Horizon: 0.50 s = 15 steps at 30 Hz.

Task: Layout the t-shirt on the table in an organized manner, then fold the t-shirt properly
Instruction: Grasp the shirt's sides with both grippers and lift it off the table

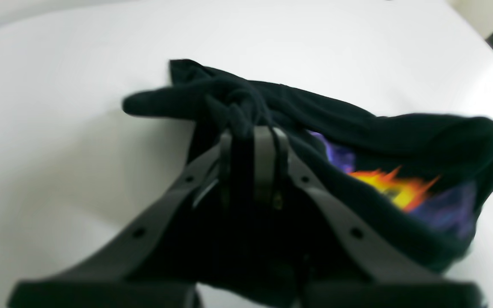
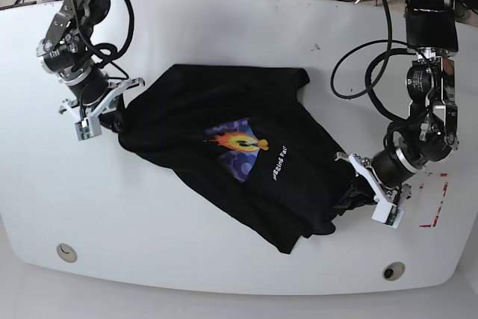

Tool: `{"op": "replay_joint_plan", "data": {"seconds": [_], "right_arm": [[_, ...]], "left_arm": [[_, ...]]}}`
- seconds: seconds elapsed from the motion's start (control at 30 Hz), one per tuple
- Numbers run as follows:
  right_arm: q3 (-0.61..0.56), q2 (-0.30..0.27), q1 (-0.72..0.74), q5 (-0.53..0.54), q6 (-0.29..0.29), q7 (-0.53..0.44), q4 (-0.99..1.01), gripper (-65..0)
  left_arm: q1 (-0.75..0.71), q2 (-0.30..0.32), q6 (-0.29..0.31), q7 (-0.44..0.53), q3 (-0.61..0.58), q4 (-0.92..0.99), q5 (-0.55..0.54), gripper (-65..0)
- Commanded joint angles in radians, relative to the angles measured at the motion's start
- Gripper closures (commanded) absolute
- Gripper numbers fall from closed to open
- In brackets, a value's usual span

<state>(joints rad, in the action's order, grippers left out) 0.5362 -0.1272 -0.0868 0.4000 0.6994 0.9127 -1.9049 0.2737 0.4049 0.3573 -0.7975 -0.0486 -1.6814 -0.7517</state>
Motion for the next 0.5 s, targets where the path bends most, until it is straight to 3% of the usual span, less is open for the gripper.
{"op": "replay_joint_plan", "data": {"seconds": [0.0, 0.47], "right_arm": [[0.005, -0.033, 0.074, 0.017, -0.001, -0.004, -0.025, 0.0], [-0.003, -0.142, 0.381, 0.017, -0.001, 0.090, -0.009, -0.2]], "left_arm": [[0.068, 0.047, 0.009, 0.042, 0.005, -0.036, -0.032, 0.0], [0.318, 0.127, 0.012, 0.042, 0.006, -0.036, -0.033, 0.0]]}}
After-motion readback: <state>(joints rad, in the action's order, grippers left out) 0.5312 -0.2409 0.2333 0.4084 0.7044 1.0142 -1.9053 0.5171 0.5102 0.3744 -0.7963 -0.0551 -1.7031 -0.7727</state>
